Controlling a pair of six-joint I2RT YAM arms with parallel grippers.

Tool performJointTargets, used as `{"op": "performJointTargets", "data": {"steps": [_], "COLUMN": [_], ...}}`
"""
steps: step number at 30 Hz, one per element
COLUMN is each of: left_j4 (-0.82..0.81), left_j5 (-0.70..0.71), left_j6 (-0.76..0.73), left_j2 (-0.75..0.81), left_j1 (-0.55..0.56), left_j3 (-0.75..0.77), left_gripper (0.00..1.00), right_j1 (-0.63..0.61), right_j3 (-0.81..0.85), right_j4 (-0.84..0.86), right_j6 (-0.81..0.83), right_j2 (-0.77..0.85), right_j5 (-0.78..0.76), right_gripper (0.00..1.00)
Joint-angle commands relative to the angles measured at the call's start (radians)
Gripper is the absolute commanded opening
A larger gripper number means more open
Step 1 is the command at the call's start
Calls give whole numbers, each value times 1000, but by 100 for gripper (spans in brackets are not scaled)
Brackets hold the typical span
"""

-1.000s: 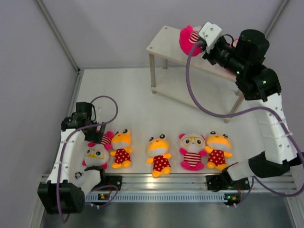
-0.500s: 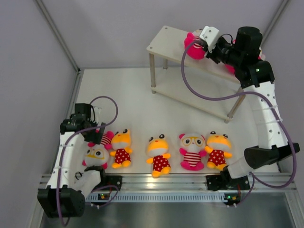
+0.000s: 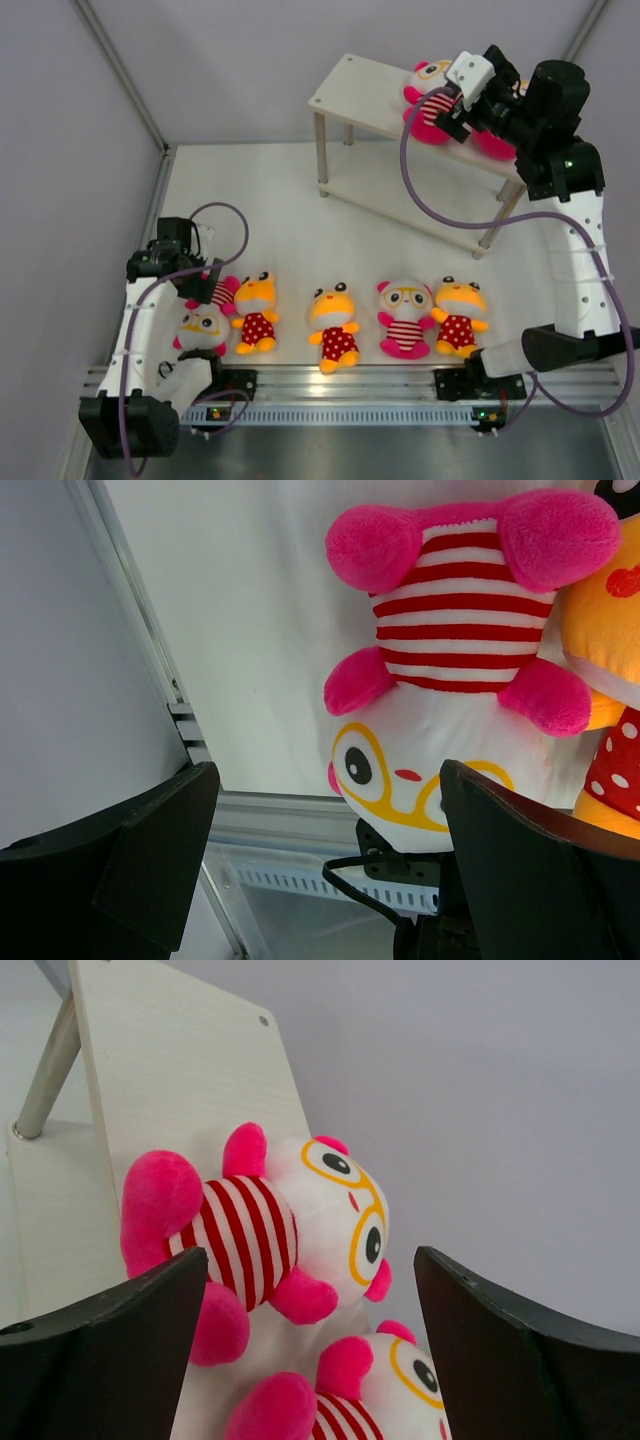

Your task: Place and organize the stuffed toys onto the shelf

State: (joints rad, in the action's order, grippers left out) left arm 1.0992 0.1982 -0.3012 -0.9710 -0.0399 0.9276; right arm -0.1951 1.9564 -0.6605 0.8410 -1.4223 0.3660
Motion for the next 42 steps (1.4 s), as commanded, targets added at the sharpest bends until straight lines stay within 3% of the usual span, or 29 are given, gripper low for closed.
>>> {"op": "performJointTargets", "data": {"steps": [1, 5, 9, 11, 14, 15, 19, 22, 25, 30, 34, 36, 42], "left_j4": [-21, -21, -21, -22, -21, -21, -19, -19, -16, -10, -7, -7, -7], "left_j5": [-6, -9, -29, -46, -60, -57, -20, 4, 24, 46, 32, 38, 6], "left_j6": [-15, -9, 4, 17, 17, 14, -16, -44, -44, -18, -44, -50, -46], "left_j2": [21, 20, 12, 3, -9, -9, 12, 26, 14, -11, 11, 9, 3], "left_j1": [-6, -8, -6, -8, -8, -6, -8, -6, -6, -6, -6, -6, -6], "left_j3": [1, 1, 8, 14, 20, 20, 5, -15, -29, -30, -36, -41, -55], "left_gripper": [98, 98, 98, 98, 98, 98, 98, 98, 98, 98, 98, 98, 98], "right_j1": [8, -21, -240, -329, -522, -631, -849, -889, -885, -871, -872, -880, -896], "right_j3": [4, 16, 17, -100, -560, -627, -781, -830, -827, -991, -1161, -1255, -1338], "right_j4": [116, 179, 63, 42, 81, 35, -278, -474, -566, -527, -453, -354, -174], "right_j6": [-65, -212, -518, -707, -833, -865, -1018, -1156, -1288, -1561, -1787, -1879, -1909], "right_j2": [63, 135, 198, 271, 384, 396, 369, 370, 375, 362, 425, 491, 540], "right_j5": [46, 88, 83, 97, 67, 18, -348, -503, -547, -518, -483, -463, -532], "right_gripper": [86, 92, 93, 93, 90, 88, 80, 81, 88, 82, 68, 66, 64]}}
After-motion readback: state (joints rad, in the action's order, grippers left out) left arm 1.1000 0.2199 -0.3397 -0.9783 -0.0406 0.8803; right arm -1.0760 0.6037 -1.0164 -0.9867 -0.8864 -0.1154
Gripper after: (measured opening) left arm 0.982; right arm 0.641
